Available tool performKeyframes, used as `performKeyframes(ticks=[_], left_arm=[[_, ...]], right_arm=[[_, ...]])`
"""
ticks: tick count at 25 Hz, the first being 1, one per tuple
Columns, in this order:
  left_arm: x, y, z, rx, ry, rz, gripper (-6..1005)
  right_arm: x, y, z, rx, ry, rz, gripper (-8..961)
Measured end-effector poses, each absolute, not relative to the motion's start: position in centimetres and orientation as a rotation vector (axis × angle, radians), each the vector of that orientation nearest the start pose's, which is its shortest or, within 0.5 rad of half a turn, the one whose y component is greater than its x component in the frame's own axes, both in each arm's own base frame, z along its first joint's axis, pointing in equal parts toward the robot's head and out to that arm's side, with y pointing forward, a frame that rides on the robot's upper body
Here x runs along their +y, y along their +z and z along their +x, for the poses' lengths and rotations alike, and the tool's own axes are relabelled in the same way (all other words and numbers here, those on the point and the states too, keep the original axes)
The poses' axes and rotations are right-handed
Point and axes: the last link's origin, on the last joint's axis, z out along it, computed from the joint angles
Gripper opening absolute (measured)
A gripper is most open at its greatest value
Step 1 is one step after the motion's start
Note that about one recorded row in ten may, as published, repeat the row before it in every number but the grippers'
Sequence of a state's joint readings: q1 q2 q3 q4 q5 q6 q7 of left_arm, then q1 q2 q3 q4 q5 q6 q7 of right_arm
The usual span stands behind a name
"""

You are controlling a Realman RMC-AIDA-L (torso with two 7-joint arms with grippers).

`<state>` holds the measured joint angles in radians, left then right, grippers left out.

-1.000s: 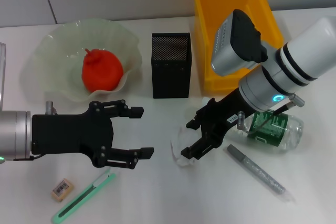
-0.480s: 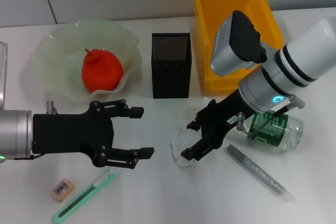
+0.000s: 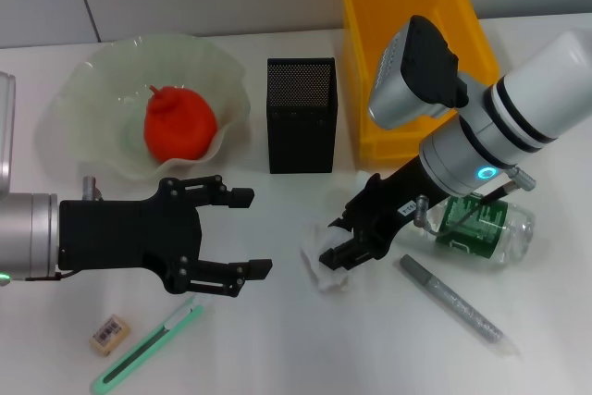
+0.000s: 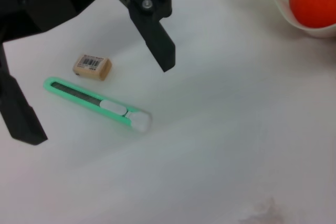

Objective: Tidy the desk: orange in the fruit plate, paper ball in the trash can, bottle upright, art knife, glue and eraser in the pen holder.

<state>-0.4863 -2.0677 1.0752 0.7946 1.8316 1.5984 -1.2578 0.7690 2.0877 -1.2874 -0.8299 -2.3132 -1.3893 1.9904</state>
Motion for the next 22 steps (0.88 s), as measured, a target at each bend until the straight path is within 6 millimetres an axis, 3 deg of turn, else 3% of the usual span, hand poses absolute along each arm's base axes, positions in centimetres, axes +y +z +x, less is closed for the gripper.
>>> performKeyframes(ticks=[4, 9, 22], left_arm=[[31.35, -2.0, -22.37, -0.14, -0.637, -2.981, 864], [31.35, -2.0, -22.37, -0.141, -0.636, -2.981, 864], [31.25, -2.01, -22.51, -0.148, -0.637, -2.98, 864]], right_arm=[[36.65, -6.02, 18.51, 0.6, -0.255, -3.01, 478], [36.65, -6.01, 18.51, 0.612, -0.255, -3.007, 406], [36.72, -5.12, 18.25, 0.597, -0.221, -2.976, 341]])
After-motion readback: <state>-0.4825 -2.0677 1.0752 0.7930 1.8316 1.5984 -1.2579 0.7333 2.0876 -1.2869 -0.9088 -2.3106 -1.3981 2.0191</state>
